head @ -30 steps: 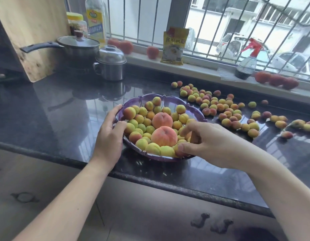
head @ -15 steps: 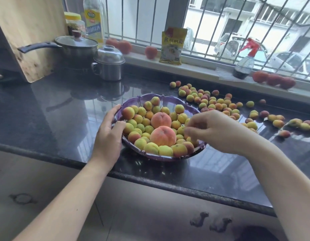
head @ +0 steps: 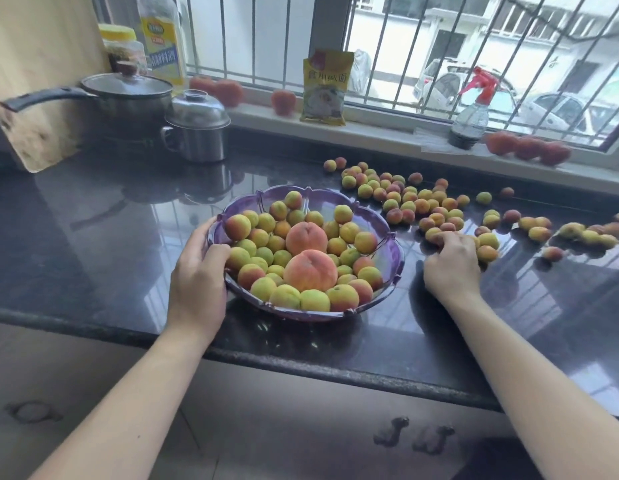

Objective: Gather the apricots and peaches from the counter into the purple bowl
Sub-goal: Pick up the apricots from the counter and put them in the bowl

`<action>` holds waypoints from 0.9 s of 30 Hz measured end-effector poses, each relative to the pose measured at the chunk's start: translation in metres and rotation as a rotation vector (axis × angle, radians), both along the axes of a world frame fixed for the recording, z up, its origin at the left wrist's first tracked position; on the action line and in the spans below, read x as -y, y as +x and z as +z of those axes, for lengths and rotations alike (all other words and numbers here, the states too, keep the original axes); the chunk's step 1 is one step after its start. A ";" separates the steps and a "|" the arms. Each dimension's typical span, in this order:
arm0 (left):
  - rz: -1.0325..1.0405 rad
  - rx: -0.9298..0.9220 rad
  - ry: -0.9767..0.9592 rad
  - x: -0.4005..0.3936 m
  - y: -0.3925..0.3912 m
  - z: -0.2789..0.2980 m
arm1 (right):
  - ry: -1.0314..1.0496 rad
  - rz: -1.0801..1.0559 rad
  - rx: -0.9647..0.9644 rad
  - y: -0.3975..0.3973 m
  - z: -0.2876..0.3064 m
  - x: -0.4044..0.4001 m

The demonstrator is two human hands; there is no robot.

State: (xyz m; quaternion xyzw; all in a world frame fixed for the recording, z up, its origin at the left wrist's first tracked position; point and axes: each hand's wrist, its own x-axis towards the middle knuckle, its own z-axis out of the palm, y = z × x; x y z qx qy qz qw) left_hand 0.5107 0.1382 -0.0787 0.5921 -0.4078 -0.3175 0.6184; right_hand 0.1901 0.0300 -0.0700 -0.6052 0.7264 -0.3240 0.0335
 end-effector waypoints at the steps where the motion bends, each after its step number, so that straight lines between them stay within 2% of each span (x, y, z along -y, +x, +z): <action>1: -0.002 -0.004 0.004 0.000 0.000 0.000 | 0.001 -0.015 -0.021 -0.001 0.001 0.005; 7: 0.002 0.005 0.030 -0.002 0.001 0.002 | 0.046 -0.029 -0.336 -0.006 -0.002 0.033; 11: -0.017 0.005 0.042 -0.001 0.002 0.001 | 0.000 -0.079 -0.306 -0.006 -0.007 0.041; 14: -0.018 0.006 0.045 -0.001 0.002 0.001 | -0.065 -0.049 -0.242 -0.007 -0.008 0.039; 19: -0.029 -0.019 0.038 -0.003 0.001 0.002 | -0.162 0.177 -0.106 -0.005 -0.008 0.030; 21: -0.034 -0.024 0.031 -0.003 0.001 0.002 | -0.181 0.206 -0.030 -0.006 -0.007 0.030; 23: -0.031 -0.026 0.013 -0.001 0.001 0.002 | -0.169 0.203 0.076 -0.007 -0.003 0.030; 27: -0.061 -0.038 0.006 -0.001 0.001 0.003 | -0.026 0.238 0.411 -0.004 0.015 0.019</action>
